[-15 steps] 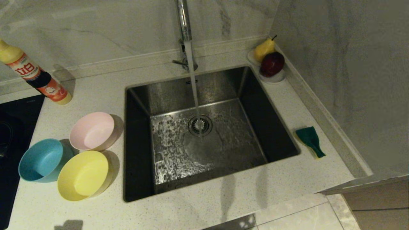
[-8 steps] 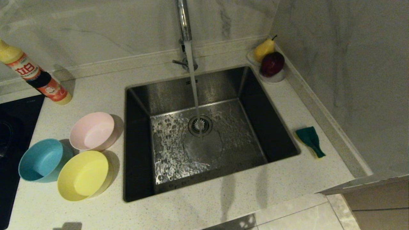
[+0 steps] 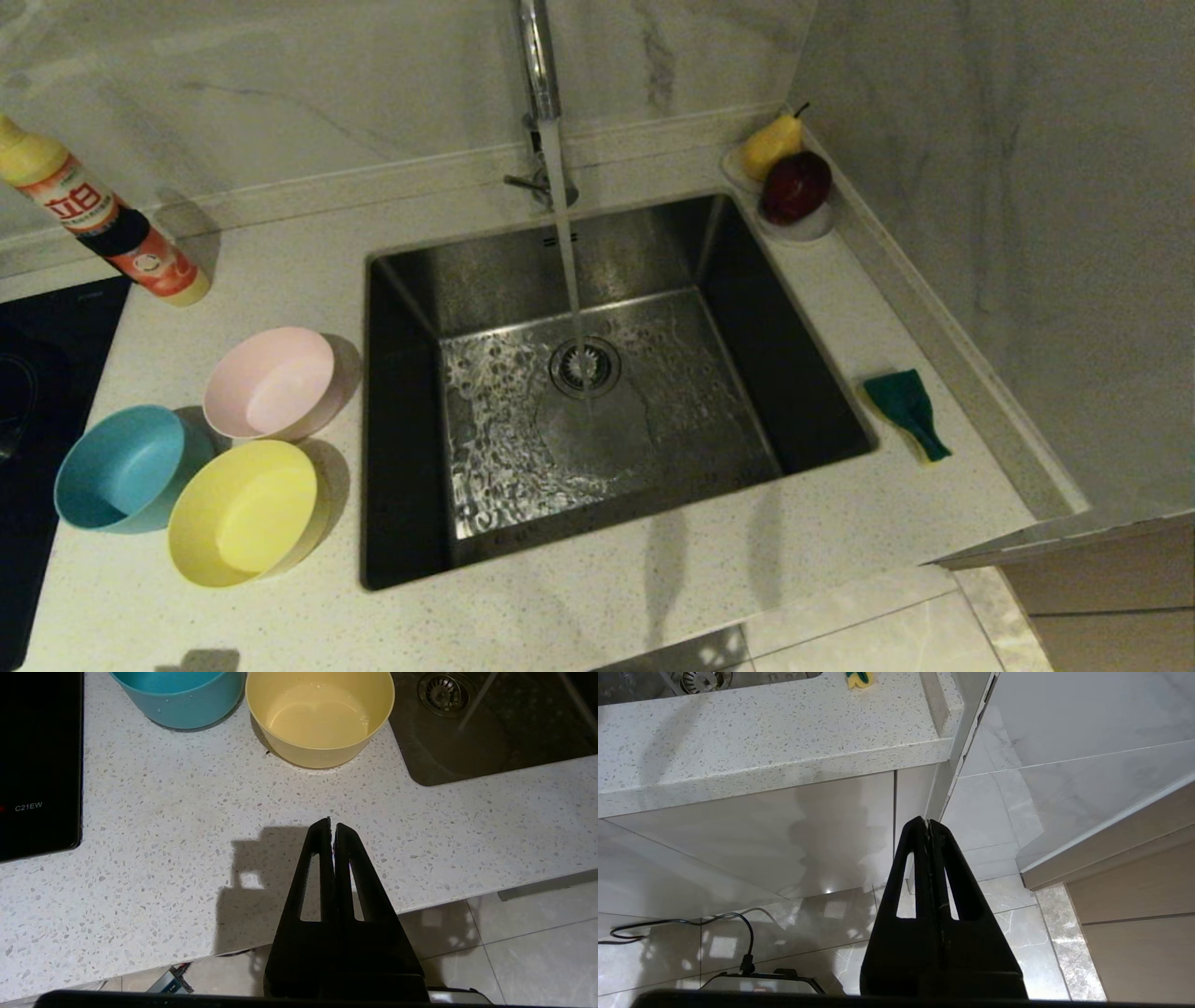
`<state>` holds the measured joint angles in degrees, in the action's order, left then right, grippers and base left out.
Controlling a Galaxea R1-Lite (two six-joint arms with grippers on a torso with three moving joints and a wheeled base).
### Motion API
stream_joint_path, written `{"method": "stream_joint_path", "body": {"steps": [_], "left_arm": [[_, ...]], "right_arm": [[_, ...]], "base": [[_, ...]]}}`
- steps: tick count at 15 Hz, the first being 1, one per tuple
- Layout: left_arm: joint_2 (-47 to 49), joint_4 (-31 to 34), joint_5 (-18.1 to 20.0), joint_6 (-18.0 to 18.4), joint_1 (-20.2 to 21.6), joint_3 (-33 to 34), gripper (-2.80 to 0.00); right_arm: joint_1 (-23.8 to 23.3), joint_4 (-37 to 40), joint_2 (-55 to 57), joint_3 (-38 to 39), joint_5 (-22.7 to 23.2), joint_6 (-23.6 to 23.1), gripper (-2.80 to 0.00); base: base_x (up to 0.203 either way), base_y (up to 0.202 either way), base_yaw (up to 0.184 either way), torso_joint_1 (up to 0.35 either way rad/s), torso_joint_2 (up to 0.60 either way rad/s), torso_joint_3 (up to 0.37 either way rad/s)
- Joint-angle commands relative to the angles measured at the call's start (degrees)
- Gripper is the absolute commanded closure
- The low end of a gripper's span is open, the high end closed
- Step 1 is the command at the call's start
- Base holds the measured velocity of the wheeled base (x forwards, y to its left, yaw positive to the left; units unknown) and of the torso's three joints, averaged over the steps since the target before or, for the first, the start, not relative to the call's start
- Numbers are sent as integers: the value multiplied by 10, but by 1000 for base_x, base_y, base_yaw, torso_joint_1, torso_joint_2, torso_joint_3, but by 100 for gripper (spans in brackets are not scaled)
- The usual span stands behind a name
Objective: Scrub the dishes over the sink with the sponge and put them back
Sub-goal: Pick up a bowl and the sponge
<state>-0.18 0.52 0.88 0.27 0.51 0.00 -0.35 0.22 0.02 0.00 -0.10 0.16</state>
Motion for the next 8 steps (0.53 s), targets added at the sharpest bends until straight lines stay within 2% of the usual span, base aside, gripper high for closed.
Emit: {"method": "stream_joint_path", "body": {"steps": [1,5,8], "left_arm": [[3,0,0,0,0,1,0],[3,0,0,0,0,1,0],[3,0,0,0,0,1,0]], "right_arm": [[0,0,0,0,0,0,0],[0,1,0,1,-1,-9,0],[0,1,-1,1,3,-72,0]], "base": [[0,0,0,0,0,0],[0,0,0,0,0,0],[0,0,0,0,0,0]]}}
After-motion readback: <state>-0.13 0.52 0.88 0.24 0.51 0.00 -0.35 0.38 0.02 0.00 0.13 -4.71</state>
